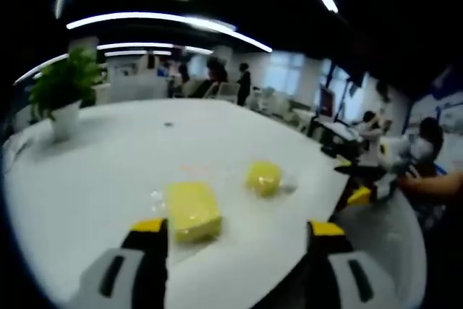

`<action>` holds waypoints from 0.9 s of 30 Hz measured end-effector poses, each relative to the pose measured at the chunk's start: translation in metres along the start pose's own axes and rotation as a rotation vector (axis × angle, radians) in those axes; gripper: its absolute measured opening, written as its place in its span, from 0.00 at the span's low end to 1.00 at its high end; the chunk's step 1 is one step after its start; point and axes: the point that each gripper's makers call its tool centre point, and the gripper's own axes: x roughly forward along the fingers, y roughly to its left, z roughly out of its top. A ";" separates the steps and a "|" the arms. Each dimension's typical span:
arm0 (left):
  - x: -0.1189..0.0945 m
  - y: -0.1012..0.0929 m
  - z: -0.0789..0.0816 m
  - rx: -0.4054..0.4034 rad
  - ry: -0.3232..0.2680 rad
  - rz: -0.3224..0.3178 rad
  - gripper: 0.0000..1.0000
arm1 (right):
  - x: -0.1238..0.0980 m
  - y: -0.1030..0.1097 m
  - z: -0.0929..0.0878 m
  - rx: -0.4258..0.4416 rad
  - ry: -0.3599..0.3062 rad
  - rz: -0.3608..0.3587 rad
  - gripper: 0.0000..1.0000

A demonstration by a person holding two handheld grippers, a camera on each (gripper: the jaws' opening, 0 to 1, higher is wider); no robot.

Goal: Compare the silicone blocks by pressing each to a similar depth, holding the contact briefly, and releasing to observe deformation and rebound differences across the visible hardness samples.

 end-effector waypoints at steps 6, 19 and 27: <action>0.026 -0.016 0.003 -0.010 0.033 -0.067 0.73 | 0.001 0.000 -0.001 -0.003 0.005 0.006 0.96; 0.082 -0.023 0.006 -0.092 0.076 -0.112 0.66 | 0.001 0.000 0.000 -0.004 0.003 0.001 0.96; 0.117 -0.027 0.016 -0.157 0.071 -0.119 0.64 | 0.001 -0.001 -0.001 -0.002 0.005 -0.001 0.96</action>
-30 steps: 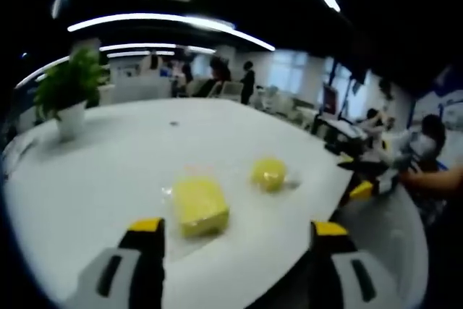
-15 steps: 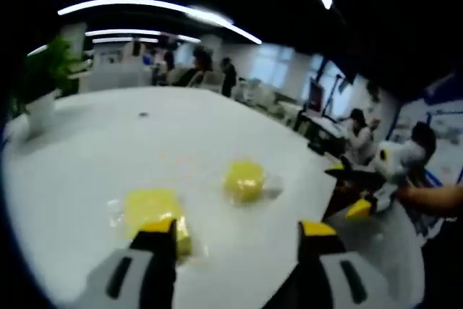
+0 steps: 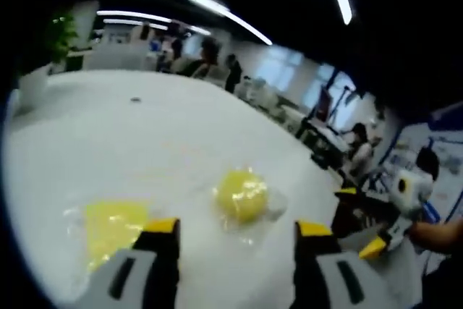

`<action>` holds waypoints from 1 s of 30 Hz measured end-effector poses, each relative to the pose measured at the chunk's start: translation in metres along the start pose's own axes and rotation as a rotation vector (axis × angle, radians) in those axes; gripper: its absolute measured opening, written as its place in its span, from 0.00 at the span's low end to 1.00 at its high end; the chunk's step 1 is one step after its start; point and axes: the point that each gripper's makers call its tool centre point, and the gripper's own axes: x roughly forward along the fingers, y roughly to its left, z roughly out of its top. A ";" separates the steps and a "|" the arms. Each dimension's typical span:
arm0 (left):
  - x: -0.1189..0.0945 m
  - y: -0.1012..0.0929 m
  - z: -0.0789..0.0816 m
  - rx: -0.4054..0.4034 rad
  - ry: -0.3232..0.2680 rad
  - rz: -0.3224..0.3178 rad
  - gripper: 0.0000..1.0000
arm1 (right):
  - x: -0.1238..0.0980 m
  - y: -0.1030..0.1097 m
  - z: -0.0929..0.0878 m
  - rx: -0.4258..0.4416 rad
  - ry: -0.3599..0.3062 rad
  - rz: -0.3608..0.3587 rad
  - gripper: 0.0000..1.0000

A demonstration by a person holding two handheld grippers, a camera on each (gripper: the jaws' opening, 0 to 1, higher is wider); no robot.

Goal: Compare the silicone blocks by pressing each to a similar depth, holding the contact briefly, and releasing to observe deformation and rebound differences across the visible hardness samples.

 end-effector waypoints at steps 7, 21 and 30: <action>0.023 0.006 0.003 -0.073 0.006 -0.004 0.61 | 0.000 -0.002 0.000 0.008 0.001 -0.008 0.96; 0.062 0.031 0.014 -0.217 -0.014 0.032 0.48 | 0.000 -0.003 -0.001 0.018 0.006 -0.016 0.96; 0.079 0.037 0.016 -0.264 -0.006 0.032 0.45 | 0.000 -0.003 -0.002 0.017 0.012 -0.013 0.96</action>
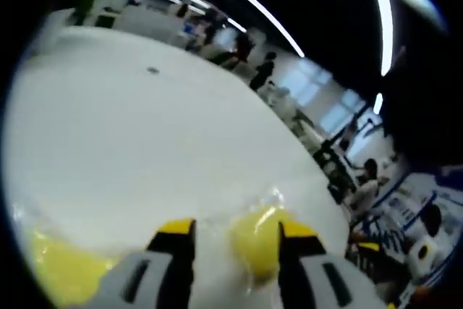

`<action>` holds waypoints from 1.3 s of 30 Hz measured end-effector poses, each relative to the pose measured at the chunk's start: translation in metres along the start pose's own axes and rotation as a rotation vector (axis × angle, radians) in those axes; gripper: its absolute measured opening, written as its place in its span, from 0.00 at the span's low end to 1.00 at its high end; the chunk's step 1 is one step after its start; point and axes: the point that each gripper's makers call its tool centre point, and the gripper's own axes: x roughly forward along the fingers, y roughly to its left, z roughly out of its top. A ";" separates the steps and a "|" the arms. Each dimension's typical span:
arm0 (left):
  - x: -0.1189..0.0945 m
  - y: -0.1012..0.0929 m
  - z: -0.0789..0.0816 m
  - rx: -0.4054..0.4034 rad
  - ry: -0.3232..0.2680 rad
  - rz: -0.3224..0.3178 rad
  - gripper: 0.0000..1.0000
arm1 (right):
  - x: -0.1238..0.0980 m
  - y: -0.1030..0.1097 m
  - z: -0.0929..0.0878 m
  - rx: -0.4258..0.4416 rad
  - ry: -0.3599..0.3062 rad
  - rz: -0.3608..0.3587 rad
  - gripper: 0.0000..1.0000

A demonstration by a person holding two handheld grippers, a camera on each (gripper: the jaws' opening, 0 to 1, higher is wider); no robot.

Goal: Compare the silicone blocks by pressing each to a similar depth, holding the contact briefly, and releasing to observe deformation and rebound differences across the visible hardness samples.

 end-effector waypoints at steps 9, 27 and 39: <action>0.011 0.005 0.009 -0.024 -0.023 0.010 0.36 | 0.000 0.000 -0.002 0.004 0.009 -0.002 0.96; 0.023 0.011 0.013 0.037 -0.001 0.029 0.19 | 0.001 0.000 -0.004 0.009 0.022 0.001 0.94; 0.025 0.005 0.015 0.110 0.001 0.003 0.32 | 0.001 0.000 -0.004 0.009 0.023 0.003 0.94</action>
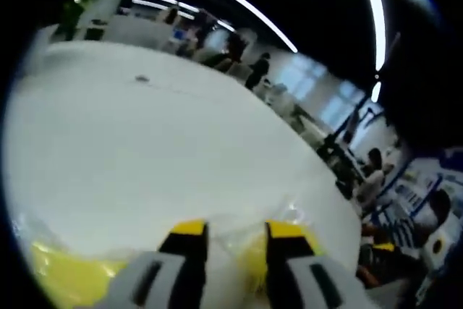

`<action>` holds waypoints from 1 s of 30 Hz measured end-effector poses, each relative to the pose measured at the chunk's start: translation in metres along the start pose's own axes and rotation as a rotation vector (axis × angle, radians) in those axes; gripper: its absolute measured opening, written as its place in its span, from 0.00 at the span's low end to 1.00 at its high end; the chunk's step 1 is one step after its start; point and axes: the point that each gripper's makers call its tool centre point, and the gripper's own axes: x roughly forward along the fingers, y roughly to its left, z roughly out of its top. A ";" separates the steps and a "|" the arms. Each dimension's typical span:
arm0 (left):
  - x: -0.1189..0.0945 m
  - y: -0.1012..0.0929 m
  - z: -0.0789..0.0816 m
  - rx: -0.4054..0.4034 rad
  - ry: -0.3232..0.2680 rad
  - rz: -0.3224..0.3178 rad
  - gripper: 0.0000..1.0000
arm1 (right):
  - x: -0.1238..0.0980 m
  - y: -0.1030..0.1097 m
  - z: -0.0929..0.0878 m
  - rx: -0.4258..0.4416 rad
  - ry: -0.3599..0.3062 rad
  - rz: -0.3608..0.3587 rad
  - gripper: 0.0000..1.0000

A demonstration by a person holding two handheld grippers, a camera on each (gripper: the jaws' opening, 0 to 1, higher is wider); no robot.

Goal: Compare the silicone blocks by pressing each to a similar depth, holding the contact briefly, and releasing to observe deformation and rebound differences across the visible hardness samples.

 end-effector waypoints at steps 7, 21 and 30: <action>0.010 -0.009 -0.002 0.022 0.028 -0.030 0.32 | 0.000 0.000 -0.001 0.001 0.005 -0.001 0.94; 0.016 0.001 -0.003 -0.027 0.043 0.027 0.05 | 0.000 -0.001 -0.002 0.002 0.009 -0.002 0.94; 0.009 -0.011 0.004 0.012 0.052 -0.001 0.00 | 0.000 -0.001 -0.002 0.001 0.008 0.002 0.94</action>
